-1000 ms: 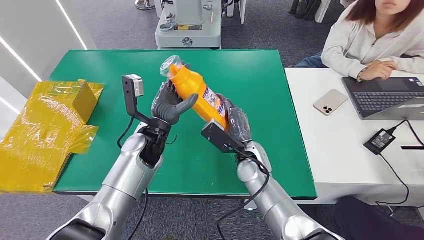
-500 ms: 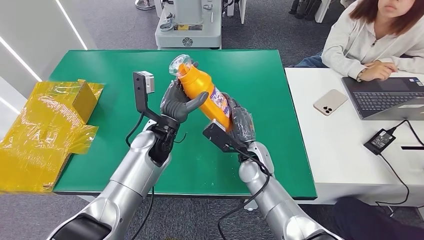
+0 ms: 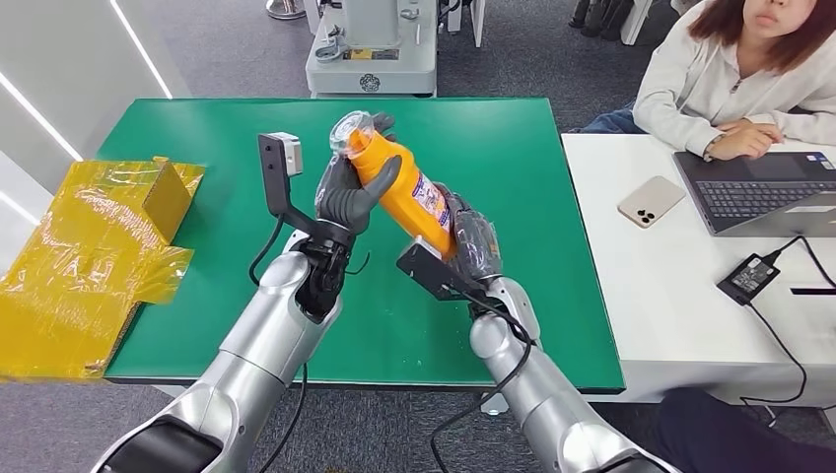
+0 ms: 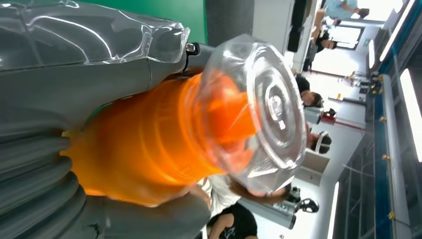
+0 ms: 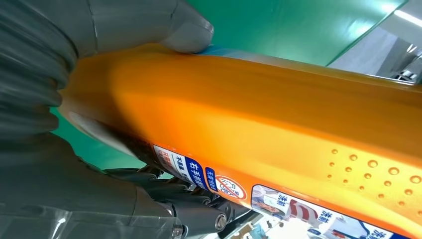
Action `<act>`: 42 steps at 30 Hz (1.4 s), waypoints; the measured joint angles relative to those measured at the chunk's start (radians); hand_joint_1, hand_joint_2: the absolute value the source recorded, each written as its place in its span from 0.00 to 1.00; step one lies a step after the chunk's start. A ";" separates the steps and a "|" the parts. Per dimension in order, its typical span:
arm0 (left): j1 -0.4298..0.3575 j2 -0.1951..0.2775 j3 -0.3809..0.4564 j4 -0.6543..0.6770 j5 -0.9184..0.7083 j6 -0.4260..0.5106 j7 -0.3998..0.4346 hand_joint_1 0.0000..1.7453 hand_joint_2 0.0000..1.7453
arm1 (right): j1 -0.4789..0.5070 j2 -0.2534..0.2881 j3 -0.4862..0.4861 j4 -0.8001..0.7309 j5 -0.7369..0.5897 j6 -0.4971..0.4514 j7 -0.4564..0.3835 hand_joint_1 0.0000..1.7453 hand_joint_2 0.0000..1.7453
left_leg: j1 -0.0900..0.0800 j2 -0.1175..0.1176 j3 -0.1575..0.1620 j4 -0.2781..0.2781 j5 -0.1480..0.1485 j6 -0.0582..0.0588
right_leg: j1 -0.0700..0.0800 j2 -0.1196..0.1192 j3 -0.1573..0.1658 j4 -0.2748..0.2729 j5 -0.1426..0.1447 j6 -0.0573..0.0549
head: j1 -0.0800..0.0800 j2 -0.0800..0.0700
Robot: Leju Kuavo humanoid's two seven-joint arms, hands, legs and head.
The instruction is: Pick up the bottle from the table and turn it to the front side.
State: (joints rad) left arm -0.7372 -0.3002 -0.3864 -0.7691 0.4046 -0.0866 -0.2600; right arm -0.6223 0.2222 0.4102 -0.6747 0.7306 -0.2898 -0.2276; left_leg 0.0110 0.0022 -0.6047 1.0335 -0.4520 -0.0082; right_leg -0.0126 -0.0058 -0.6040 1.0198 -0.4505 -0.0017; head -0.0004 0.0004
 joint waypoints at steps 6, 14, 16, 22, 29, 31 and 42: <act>-0.005 -0.004 0.000 0.008 -0.015 0.026 -0.019 0.98 1.00 | -0.006 0.007 -0.001 0.024 -0.005 -0.009 -0.011 1.00 1.00 | 0.000 0.000 0.000 0.000 0.000 0.000 | 0.000 0.000 0.000 0.000 0.000 0.000 | 0.000 0.000; -0.014 -0.006 0.000 0.026 -0.006 0.012 -0.023 1.00 1.00 | -0.014 0.007 -0.004 0.047 -0.011 -0.021 -0.016 1.00 1.00 | 0.000 0.000 0.000 0.000 0.000 0.000 | 0.000 0.000 0.000 0.000 0.000 0.000 | 0.000 0.000; -0.014 -0.006 0.000 0.029 -0.004 0.006 -0.023 1.00 1.00 | -0.017 0.007 -0.007 0.054 -0.015 -0.026 -0.020 0.65 1.00 | 0.000 0.000 0.000 0.000 0.000 0.000 | 0.000 0.000 0.000 0.000 0.000 0.000 | 0.000 0.000; -0.015 -0.009 0.000 0.035 0.002 -0.027 -0.023 1.00 1.00 | -0.029 0.006 -0.017 0.070 -0.046 -0.037 -0.034 0.00 1.00 | 0.000 0.000 0.000 0.000 0.000 0.000 | 0.000 0.000 0.000 0.000 0.000 0.000 | 0.000 0.000; -0.014 -0.006 0.000 0.035 0.001 -0.039 -0.025 1.00 1.00 | -0.021 0.002 -0.043 0.058 -0.101 -0.043 -0.073 0.00 1.00 | 0.000 0.000 0.000 0.000 0.000 0.000 | 0.000 0.000 0.000 0.000 0.000 0.000 | 0.000 0.000; -0.013 0.000 0.000 0.035 -0.001 -0.032 -0.027 1.00 1.00 | -0.011 0.001 -0.049 0.043 -0.116 -0.042 -0.082 0.00 1.00 | 0.000 0.000 0.000 0.000 0.000 0.000 | 0.000 0.000 0.000 0.000 0.000 0.000 | 0.000 0.000; -0.011 0.034 0.000 0.031 -0.077 0.031 -0.065 1.00 1.00 | 0.047 -0.015 -0.077 -0.083 -0.152 -0.027 -0.091 0.00 1.00 | 0.000 0.000 0.000 0.000 0.000 0.000 | 0.000 0.000 0.000 0.000 0.000 0.000 | 0.000 0.000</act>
State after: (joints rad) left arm -0.7483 -0.2662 -0.3864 -0.7384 0.3274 -0.0552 -0.3247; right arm -0.5755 0.2070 0.3335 -0.7581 0.5789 -0.3173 -0.3184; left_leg 0.0110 0.0022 -0.6047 1.0335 -0.4520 -0.0082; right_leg -0.0126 -0.0058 -0.6040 1.0198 -0.4505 -0.0017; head -0.0003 0.0004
